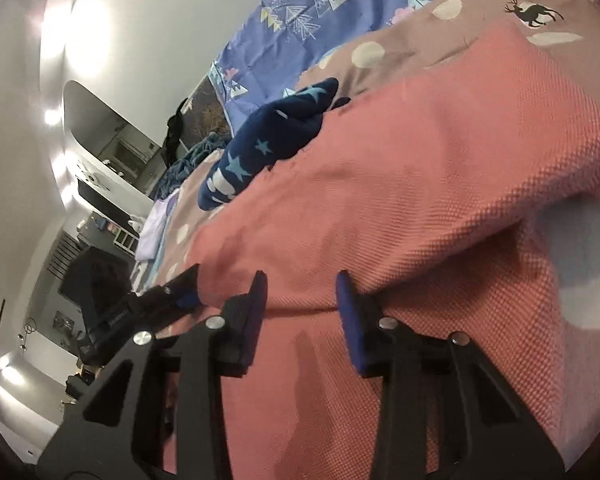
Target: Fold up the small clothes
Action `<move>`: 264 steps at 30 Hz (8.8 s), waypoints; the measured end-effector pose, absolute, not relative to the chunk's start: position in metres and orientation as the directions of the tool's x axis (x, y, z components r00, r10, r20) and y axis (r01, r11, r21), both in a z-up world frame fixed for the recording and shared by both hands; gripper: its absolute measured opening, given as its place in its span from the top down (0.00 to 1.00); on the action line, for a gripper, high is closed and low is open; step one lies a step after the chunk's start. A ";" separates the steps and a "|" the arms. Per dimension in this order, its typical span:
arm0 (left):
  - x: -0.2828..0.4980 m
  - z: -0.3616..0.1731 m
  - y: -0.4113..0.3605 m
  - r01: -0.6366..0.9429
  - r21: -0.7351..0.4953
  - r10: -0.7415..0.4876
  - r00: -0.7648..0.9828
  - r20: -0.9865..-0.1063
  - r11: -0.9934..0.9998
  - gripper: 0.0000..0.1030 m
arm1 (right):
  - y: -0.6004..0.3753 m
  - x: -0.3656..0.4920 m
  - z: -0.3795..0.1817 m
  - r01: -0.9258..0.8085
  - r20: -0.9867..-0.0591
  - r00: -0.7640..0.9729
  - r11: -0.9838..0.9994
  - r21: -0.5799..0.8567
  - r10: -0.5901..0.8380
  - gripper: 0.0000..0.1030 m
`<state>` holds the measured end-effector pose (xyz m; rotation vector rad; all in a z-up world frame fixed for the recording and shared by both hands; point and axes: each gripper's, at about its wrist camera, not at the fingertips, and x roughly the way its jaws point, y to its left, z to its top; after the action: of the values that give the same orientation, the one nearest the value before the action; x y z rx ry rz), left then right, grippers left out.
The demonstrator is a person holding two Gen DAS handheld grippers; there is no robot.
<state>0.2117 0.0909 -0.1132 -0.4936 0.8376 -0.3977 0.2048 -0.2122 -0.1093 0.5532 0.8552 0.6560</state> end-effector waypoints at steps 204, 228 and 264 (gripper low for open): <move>0.049 -0.038 0.154 0.103 -0.296 -0.268 0.754 -0.600 0.950 0.98 | -0.274 0.099 -0.016 -0.295 -0.569 0.658 0.864 0.408 0.493 0.96; 0.053 -0.083 0.176 0.086 -0.509 -0.434 0.654 -0.620 0.856 0.96 | -0.274 0.106 -0.057 -0.295 -0.666 0.495 0.829 0.475 0.557 0.98; 0.159 -0.097 0.175 0.015 -0.140 -0.114 0.675 -0.729 0.990 0.56 | -0.247 0.218 -0.066 -0.330 -0.703 0.553 0.892 0.308 0.447 0.86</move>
<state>0.1595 0.1753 -0.0966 -0.1263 0.8267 -0.0725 0.2184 -0.2473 -0.0657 0.1463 0.8717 0.4614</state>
